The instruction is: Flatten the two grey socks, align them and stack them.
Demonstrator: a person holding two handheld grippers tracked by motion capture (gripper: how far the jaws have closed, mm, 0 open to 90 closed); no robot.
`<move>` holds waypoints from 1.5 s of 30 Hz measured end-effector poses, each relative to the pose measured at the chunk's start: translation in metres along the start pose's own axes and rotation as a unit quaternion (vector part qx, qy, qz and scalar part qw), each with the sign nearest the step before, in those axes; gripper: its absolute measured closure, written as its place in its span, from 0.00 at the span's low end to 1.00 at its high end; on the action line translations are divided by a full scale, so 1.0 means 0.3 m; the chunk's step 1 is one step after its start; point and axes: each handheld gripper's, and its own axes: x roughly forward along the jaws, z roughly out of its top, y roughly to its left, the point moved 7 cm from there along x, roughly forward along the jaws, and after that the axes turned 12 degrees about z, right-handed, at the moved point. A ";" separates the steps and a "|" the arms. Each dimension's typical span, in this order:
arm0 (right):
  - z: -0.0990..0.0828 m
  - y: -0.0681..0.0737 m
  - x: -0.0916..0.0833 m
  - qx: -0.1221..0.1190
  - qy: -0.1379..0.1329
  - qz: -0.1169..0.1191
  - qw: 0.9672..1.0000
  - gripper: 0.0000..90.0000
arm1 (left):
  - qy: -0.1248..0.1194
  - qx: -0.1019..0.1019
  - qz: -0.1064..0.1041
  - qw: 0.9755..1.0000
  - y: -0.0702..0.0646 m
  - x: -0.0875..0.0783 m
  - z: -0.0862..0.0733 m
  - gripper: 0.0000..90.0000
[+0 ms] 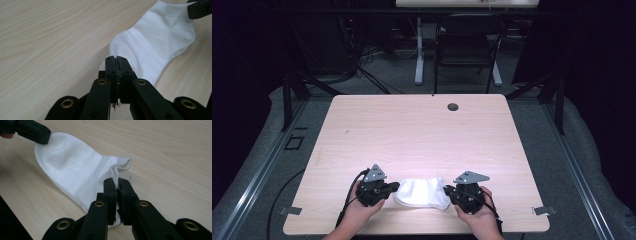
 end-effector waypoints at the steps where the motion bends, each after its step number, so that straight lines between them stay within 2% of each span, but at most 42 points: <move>1: -0.004 -0.001 -0.002 0.001 0.005 -0.001 1.000 0.95 | 0.005 0.001 -0.003 1.000 -0.002 -0.001 -0.003 0.99; 17: -0.032 -0.021 0.010 0.016 0.005 -0.003 1.000 0.95 | 0.011 -0.001 -0.004 1.000 -0.011 0.026 -0.022 0.99; 20: -0.038 -0.023 0.009 0.014 0.012 -0.005 1.000 0.95 | 0.013 0.002 -0.003 1.000 -0.010 0.028 -0.026 0.99; 26: -0.039 -0.020 0.020 0.016 0.009 -0.001 1.000 0.95 | 0.015 0.001 0.003 1.000 -0.001 0.037 -0.033 0.98; 32: -0.032 -0.025 0.031 0.003 0.012 -0.005 1.000 0.95 | 0.016 0.001 0.004 1.000 -0.002 0.044 -0.035 0.98; 45: -0.048 -0.038 0.045 0.009 0.024 -0.011 1.000 0.95 | 0.019 -0.003 0.007 1.000 0.004 0.056 -0.045 0.98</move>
